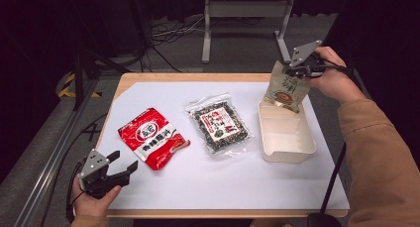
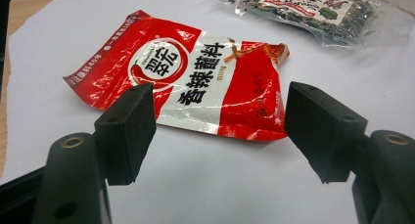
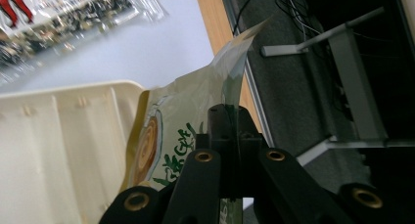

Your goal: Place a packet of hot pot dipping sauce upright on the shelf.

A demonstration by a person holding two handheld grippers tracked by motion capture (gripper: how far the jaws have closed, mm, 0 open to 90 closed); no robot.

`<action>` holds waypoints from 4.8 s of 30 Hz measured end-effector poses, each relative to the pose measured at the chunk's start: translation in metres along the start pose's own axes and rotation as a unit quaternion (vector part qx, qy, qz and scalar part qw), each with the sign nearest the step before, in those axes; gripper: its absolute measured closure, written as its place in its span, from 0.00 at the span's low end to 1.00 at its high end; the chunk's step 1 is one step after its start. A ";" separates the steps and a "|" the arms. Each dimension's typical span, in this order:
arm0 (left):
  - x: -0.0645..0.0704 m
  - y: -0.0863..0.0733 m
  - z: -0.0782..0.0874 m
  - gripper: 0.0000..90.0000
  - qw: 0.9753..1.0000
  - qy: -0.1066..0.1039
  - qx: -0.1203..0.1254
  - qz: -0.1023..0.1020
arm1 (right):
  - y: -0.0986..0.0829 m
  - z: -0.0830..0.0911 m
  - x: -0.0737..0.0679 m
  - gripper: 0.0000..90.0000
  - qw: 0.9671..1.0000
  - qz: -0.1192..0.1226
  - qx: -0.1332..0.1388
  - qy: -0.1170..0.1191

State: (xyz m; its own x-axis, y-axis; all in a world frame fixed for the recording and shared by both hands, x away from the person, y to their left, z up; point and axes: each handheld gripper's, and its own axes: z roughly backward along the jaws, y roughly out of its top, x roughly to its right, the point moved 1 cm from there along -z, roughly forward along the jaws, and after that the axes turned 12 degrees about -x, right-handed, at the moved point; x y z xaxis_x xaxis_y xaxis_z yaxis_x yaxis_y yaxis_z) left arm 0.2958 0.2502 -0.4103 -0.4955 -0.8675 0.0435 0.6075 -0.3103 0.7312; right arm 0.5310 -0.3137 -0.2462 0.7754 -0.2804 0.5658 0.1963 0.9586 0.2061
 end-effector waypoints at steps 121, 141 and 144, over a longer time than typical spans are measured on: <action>-0.008 0.037 -0.028 0.26 0.999 -0.028 0.021 -0.012 | -0.036 0.056 -0.161 0.33 0.907 -0.329 0.246 0.089; -0.021 0.042 -0.022 0.24 1.000 -0.002 0.017 -0.001 | -0.041 0.036 -0.198 0.33 0.911 -0.314 0.245 0.106; -0.028 0.046 -0.022 0.24 1.000 0.005 0.009 0.007 | -0.039 0.035 -0.199 0.33 0.913 -0.311 0.244 0.104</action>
State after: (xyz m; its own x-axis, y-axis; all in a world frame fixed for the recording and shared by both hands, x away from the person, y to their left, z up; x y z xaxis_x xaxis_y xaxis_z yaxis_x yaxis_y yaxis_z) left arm 0.3514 0.2521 -0.3928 -0.4808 -0.8755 0.0476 0.6029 -0.2906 0.7430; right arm 0.3478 -0.2973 -0.3387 0.7117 -0.6995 0.0656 0.3859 0.4672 0.7955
